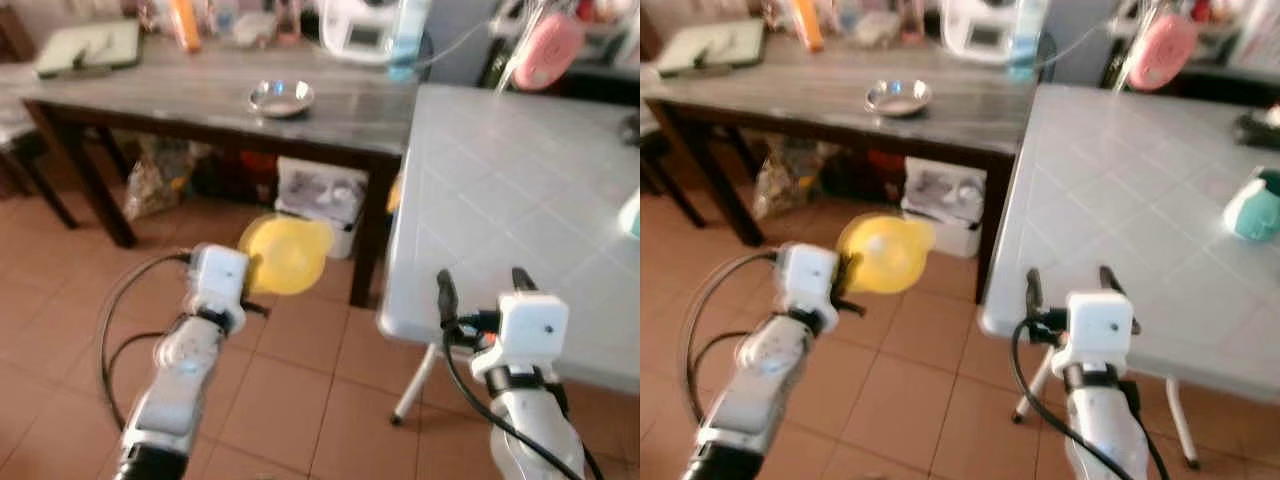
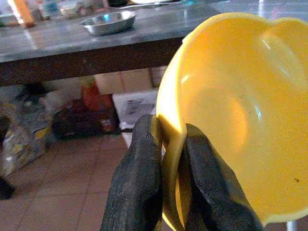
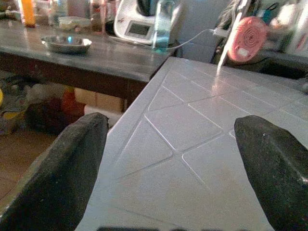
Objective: Setting the table
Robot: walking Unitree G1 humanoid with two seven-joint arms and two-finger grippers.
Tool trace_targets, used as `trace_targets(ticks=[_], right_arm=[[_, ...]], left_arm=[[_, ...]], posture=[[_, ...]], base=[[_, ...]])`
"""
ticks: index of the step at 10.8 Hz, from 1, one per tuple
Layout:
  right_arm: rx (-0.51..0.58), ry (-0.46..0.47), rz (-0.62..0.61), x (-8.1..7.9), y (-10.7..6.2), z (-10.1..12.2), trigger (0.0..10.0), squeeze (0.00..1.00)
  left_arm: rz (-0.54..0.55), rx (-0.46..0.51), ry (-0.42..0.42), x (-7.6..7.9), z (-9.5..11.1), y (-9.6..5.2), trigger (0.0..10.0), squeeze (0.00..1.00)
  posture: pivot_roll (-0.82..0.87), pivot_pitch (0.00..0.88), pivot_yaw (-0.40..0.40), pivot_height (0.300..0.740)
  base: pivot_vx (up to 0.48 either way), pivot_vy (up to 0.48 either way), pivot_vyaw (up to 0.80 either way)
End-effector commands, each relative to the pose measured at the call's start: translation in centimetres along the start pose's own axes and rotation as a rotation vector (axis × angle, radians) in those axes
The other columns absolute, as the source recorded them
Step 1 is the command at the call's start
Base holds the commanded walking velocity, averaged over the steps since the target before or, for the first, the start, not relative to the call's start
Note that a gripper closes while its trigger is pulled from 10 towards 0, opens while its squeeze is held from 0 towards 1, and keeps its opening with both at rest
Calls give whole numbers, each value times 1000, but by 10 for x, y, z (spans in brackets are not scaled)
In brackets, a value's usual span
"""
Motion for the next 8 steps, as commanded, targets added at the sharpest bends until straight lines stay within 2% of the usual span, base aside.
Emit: trace_targets(ticks=[1,3,6,8], right_arm=[[15,7,0,-1,1,3,10000,0],[5,3,9,-2,2,-2,10000,0],[-57,-16,23,-5,0,-26,10000,0],[-124,-11,6,-7,-4,-47,10000,0]], left_arm=[[30,6,23,-9,1,-1,10000,0],[64,-23,42,-18,-11,-7,10000,0],[113,-122,55,-30,-45,-16,10000,0],[118,-183,57,-32,-65,-19,10000,0]], posture=[[86,95,-23,740],[102,91,-32,740],[114,82,-48,740],[114,72,-51,740]], base=[[0,480,0],[0,480,0],[0,480,0],[0,0,0]])
Point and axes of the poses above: a point about 5 cm out from each wrist's last joint towards the gripper, its own y axis pointing out of the wrist towards the gripper, its own z axis along the axis of the wrist's last joint, x = y × z, the point moved 1 cm from there along y, pointing out of the wrist towards the gripper, and after that the axes turned 13 degrees about -y, right-handed, at the moved point
